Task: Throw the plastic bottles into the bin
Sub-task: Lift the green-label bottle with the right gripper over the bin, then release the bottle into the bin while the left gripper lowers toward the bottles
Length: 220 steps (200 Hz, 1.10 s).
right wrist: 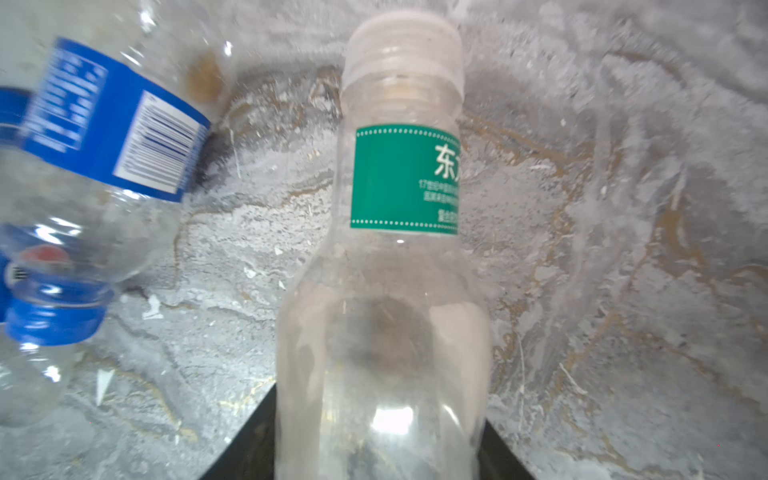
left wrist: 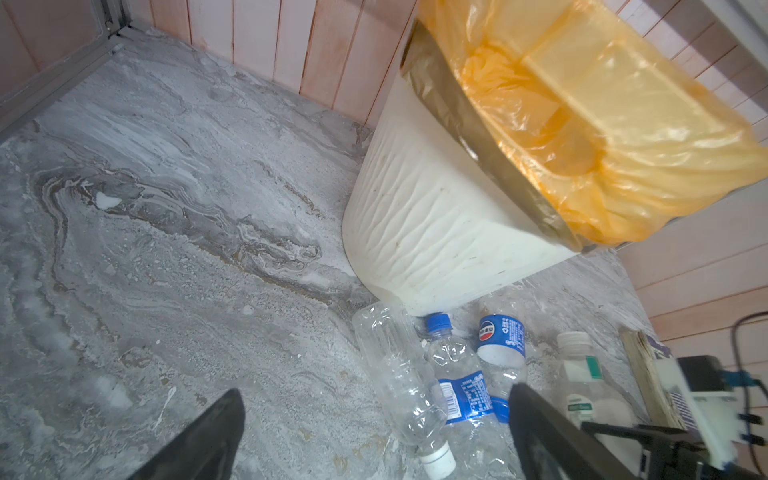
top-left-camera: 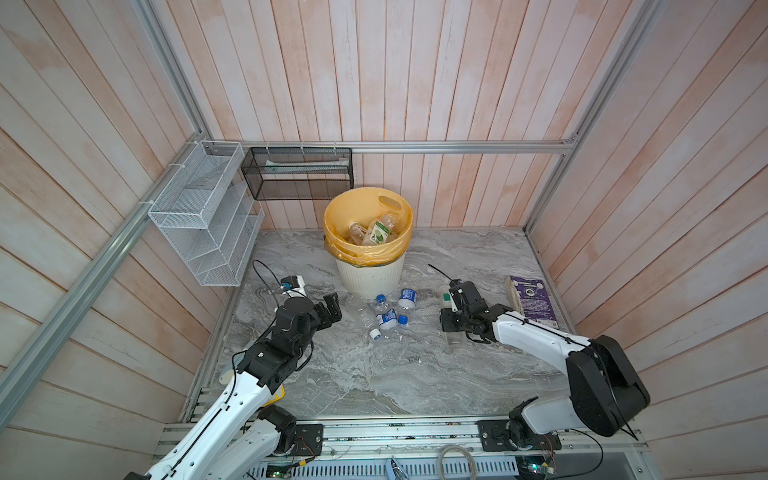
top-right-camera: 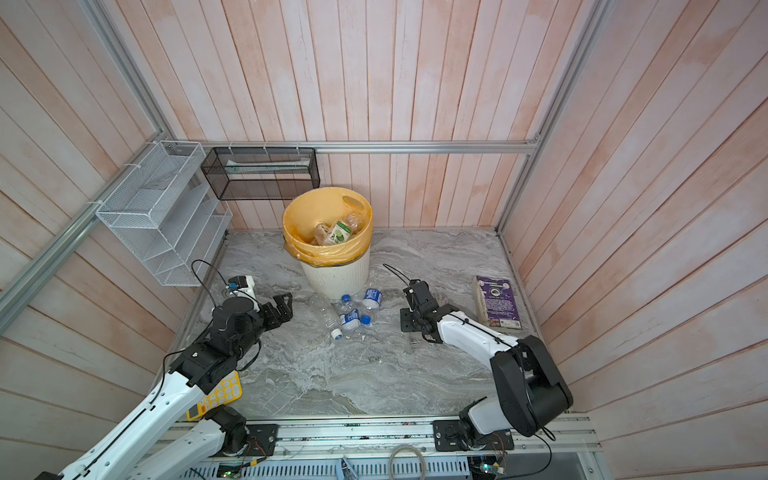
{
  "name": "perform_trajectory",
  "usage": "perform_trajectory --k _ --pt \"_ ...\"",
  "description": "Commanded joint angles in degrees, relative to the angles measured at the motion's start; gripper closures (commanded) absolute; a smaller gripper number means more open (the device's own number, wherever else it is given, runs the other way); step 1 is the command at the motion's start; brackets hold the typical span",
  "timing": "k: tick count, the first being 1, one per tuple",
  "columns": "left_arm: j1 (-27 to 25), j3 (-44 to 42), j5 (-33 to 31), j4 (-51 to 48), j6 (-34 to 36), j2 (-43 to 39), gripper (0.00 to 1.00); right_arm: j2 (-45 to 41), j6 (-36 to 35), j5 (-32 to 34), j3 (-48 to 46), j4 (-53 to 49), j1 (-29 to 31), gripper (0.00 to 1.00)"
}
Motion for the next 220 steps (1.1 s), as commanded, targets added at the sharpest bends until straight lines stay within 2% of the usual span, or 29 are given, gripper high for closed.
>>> perform_trajectory --k 1,31,39,68,108,121,129,141,159,167,177,193,203,220 --pt "0.09 -2.72 0.48 0.03 -2.42 0.31 0.0 -7.37 1.76 -1.28 -1.33 2.71 -1.76 0.46" --pt "0.21 -6.34 1.78 1.48 -5.12 0.78 0.0 -16.67 2.77 -4.93 -0.72 4.63 -5.03 0.46" --pt "0.2 -7.14 2.74 2.1 -5.71 0.86 0.0 -18.39 2.81 -6.11 0.63 4.61 -7.62 0.46" --pt "0.06 -9.78 5.8 4.23 -7.2 1.17 0.0 -18.91 2.5 -10.05 9.9 5.26 -9.13 0.45" --pt "-1.13 -10.31 6.85 3.41 -8.58 2.61 0.0 -5.67 4.93 -20.37 30.97 9.13 -8.53 0.46" --pt "-2.34 -10.39 6.26 3.41 -9.47 3.33 0.0 0.4 4.38 -22.92 38.57 9.94 -5.99 0.46" --pt "-3.25 -10.43 5.7 3.43 -10.12 4.07 0.0 4.77 2.39 -23.99 44.46 8.73 -2.0 0.43" --pt "-4.39 -10.4 5.16 3.51 -11.02 5.5 0.0 12.73 -0.72 -26.31 56.12 2.13 1.04 0.38" --pt "-5.07 -9.65 5.14 3.22 -11.87 8.36 0.0 23.02 -1.32 -24.38 71.21 -8.92 1.76 0.33" --pt "-5.39 -9.06 5.03 2.92 -12.14 9.37 0.0 25.23 -1.68 -22.54 74.09 -10.54 1.62 0.23" --pt "-5.82 -8.21 4.6 2.44 -12.4 10.41 0.0 26.45 -1.7 -21.12 75.3 -10.87 1.37 0.1" --pt "-6.37 -7.13 4.02 1.79 -12.51 11.64 0.0 26.01 -1.29 -17.89 75.2 -10.56 0.21 0.07" --pt "-6.58 -6.63 3.95 1.53 -12.56 12.06 0.0 24.86 -1.23 -16.65 74.48 -10.38 -0.84 0.01" --pt "-6.98 -6.09 3.41 1.05 -12.68 12.42 0.0 21.02 -1.87 -15.27 70.8 -9.02 -2.5 0.02"
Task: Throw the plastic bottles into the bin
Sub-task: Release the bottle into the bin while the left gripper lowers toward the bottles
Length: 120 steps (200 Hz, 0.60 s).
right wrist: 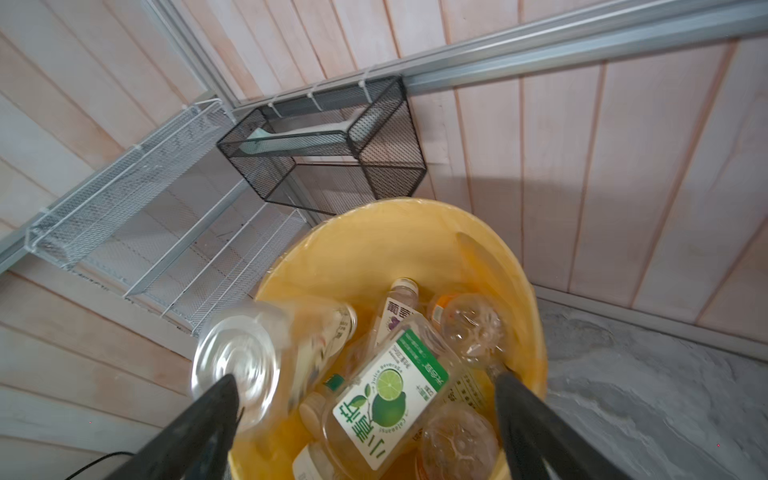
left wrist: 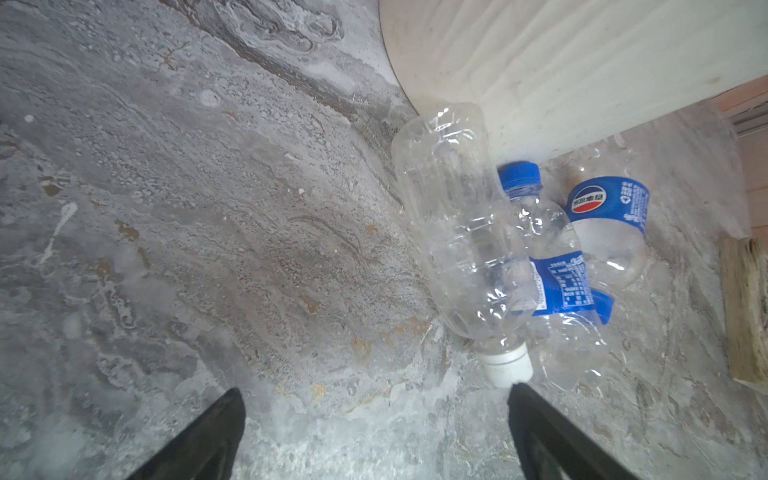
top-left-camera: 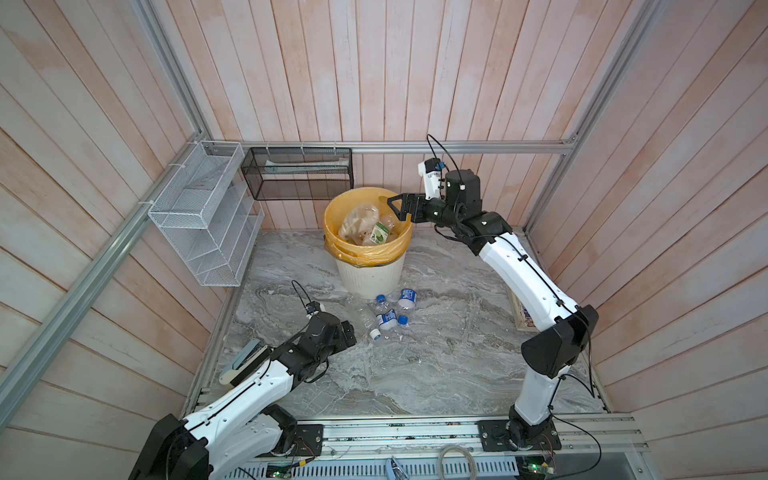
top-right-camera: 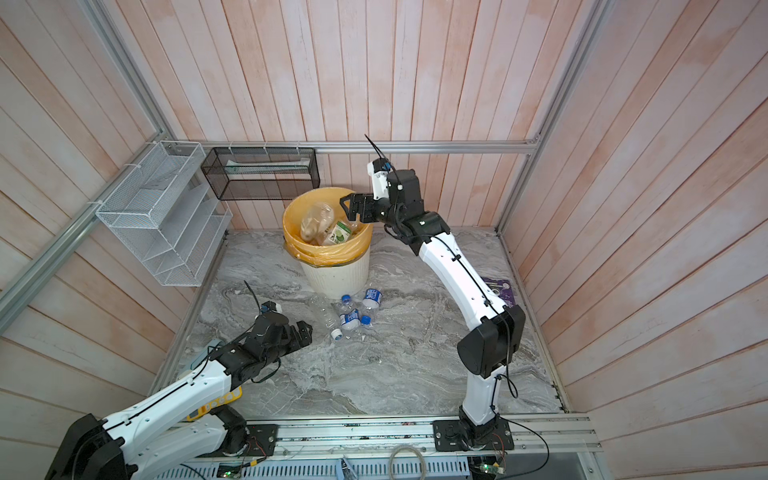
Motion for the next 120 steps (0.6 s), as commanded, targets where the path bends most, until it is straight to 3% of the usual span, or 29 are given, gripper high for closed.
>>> perform_trajectory --k 1,49,120 --pt "-0.56 2.41 -1.75 -0.84 -0.86 0.35 0.0 -6.01 -1.12 3.87 -2.49 -0.48 -2.41 0.02" --pt "-1.82 4.0 -2.69 -0.13 -0.74 2.32 0.0 -21.18 -0.44 5.79 -27.94 9.08 -8.47 0.01" --pt "-3.24 8.56 -2.72 1.69 0.38 9.41 0.0 -34.32 -0.68 5.48 -55.35 11.64 -14.76 0.01"
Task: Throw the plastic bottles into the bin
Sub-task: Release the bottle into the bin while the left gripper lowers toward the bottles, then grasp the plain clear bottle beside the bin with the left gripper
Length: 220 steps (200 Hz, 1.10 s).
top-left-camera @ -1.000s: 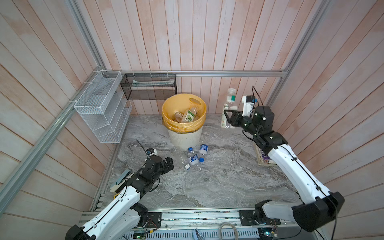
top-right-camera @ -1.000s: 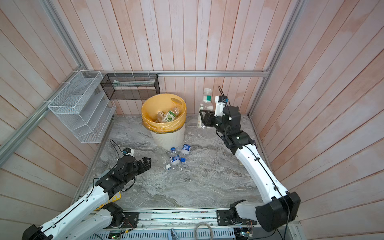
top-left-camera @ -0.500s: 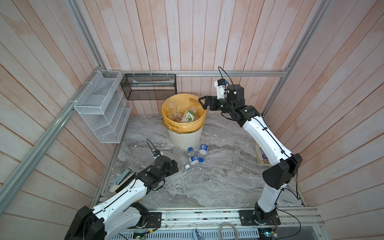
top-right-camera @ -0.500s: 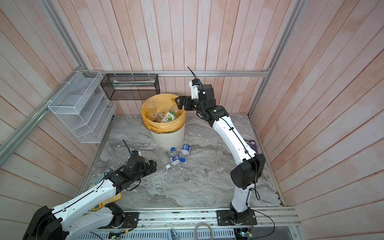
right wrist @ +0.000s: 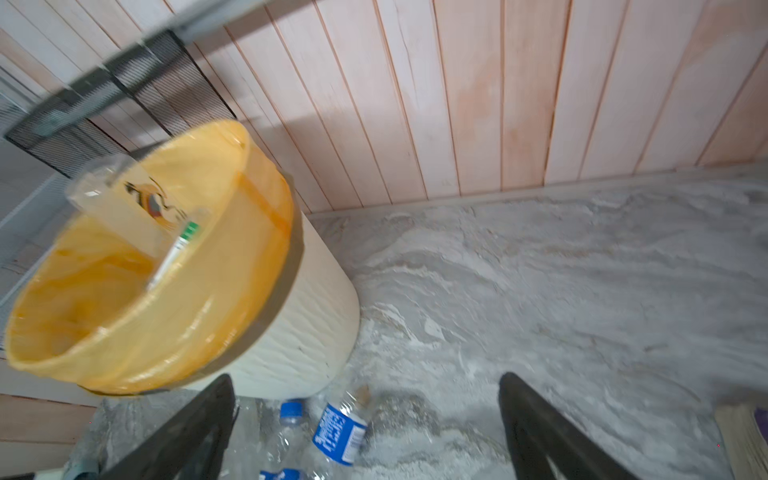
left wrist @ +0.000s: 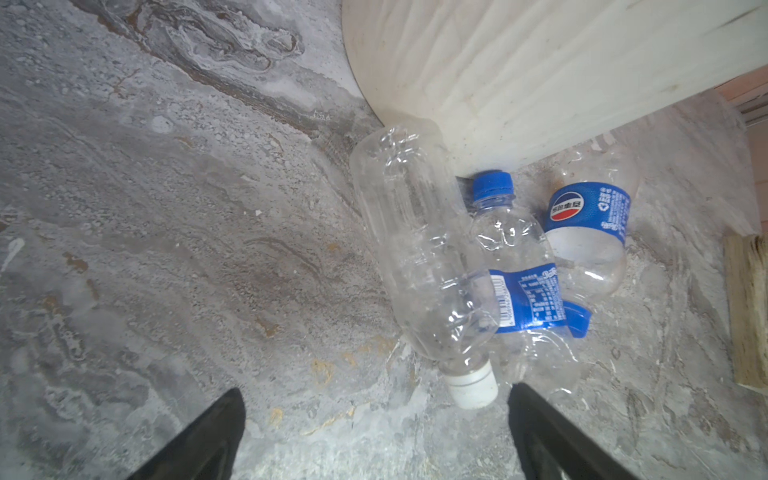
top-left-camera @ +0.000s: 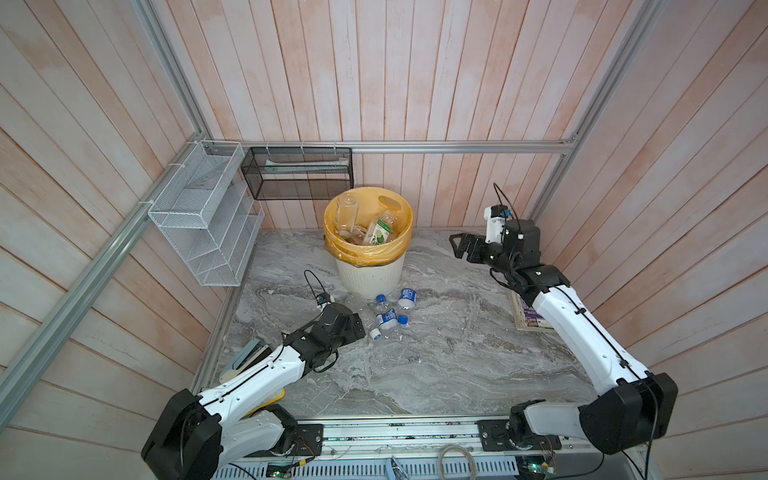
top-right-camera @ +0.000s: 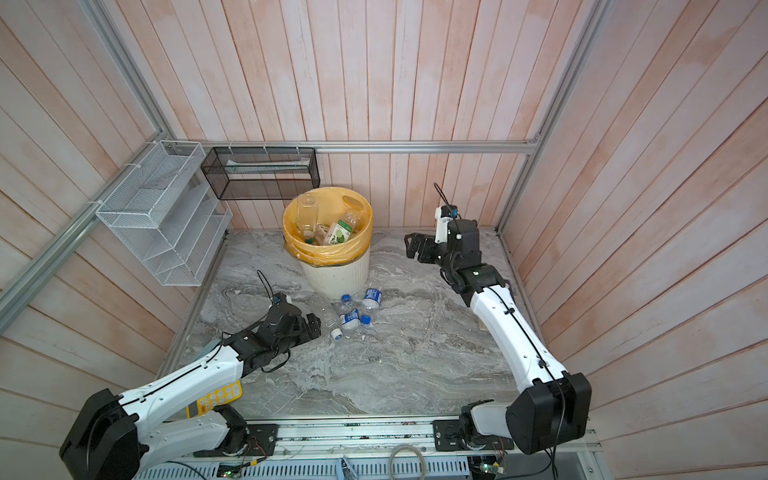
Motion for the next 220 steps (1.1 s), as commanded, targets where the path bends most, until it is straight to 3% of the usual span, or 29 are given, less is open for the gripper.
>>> perform_trajectory --k 1,75,177,220 --pt "-0.28 1.94 -0.56 1.48 0.79 1.36 0.01 -3.67 -0.52 0.46 -5.83 2.04 -0.91 0.01" --pt "-1.69 7.07 -1.36 1.64 0.77 10.19 0.01 -8.89 2.75 -1.52 -21.21 5.8 -3.51 0.01" --pt "-1.7 10.36 -3.92 5.7 -1.68 22.35 0.0 -11.04 2.98 -1.0 -24.42 5.78 -3.78 0.01" --pt "-1.39 9.36 -5.15 2.98 -1.23 24.94 0.09 -11.79 2.36 -0.43 -25.96 5.49 -3.86 0.01"
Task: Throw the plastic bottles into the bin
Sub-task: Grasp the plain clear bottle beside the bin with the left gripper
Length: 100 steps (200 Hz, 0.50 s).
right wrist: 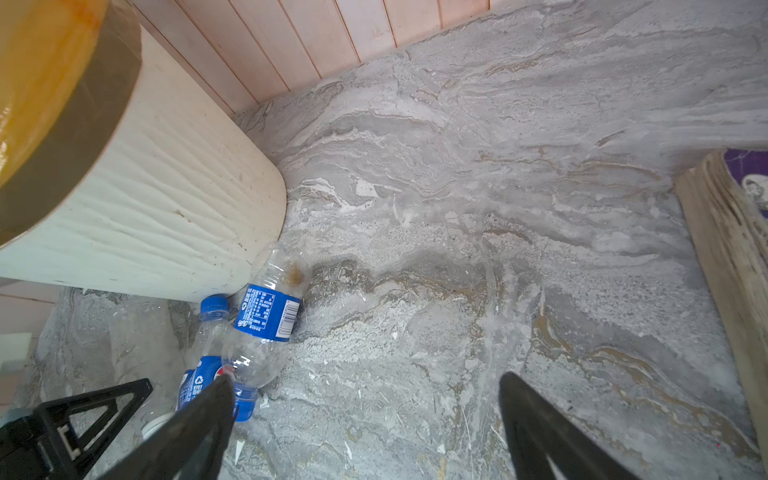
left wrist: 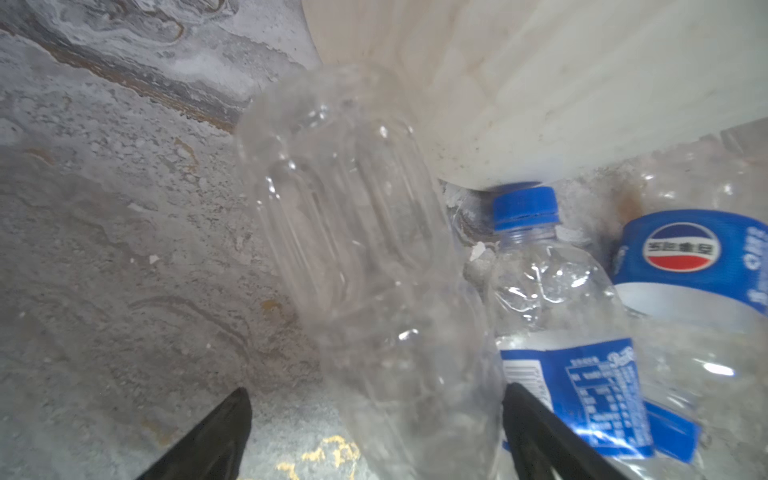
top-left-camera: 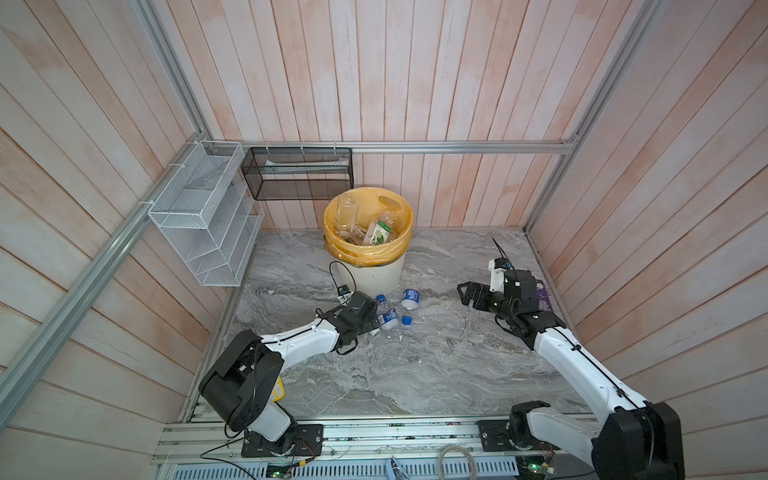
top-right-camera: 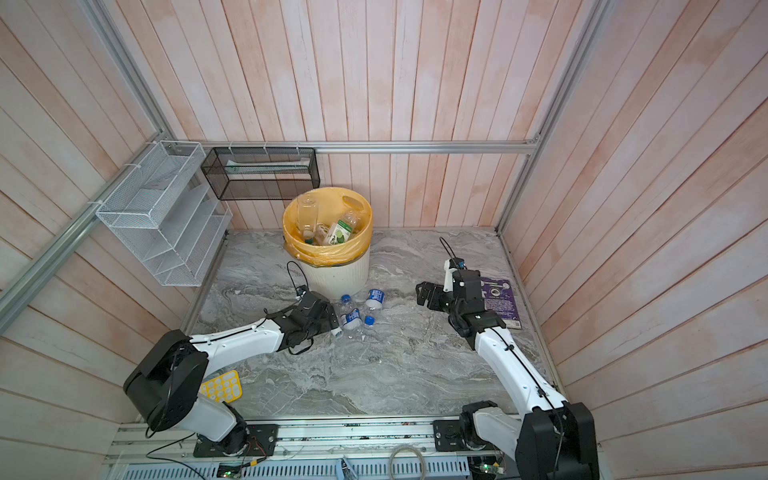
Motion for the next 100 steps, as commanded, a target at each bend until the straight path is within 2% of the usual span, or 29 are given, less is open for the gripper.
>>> perform_trajectory --k 1,27,60,77,100 --pt "0.12 -0.58 -1.92 -2.24 0.1 1.47 0.09 -0.88 0.0 0.18 -0.82 0.32 -0.41 0.01" --pt "1.34 -2.23 -1.82 -2.51 -0.25 1.13 0.17 -0.75 0.0 0.1 -1.11 0.33 -0.41 0.01" --pt "2.4 -5.02 -1.87 -2.42 0.11 -1.64 0.21 -0.6 0.0 0.1 -1.17 0.47 -0.46 0.01" --pt "3.08 -6.52 -2.25 -2.59 0.19 -3.41 0.28 -0.28 0.09 -0.08 -1.22 0.6 -0.43 0.01" --pt "3.99 -7.92 -2.08 -2.59 1.51 -5.64 0.29 0.15 0.28 -0.43 -1.31 0.87 -0.48 0.01"
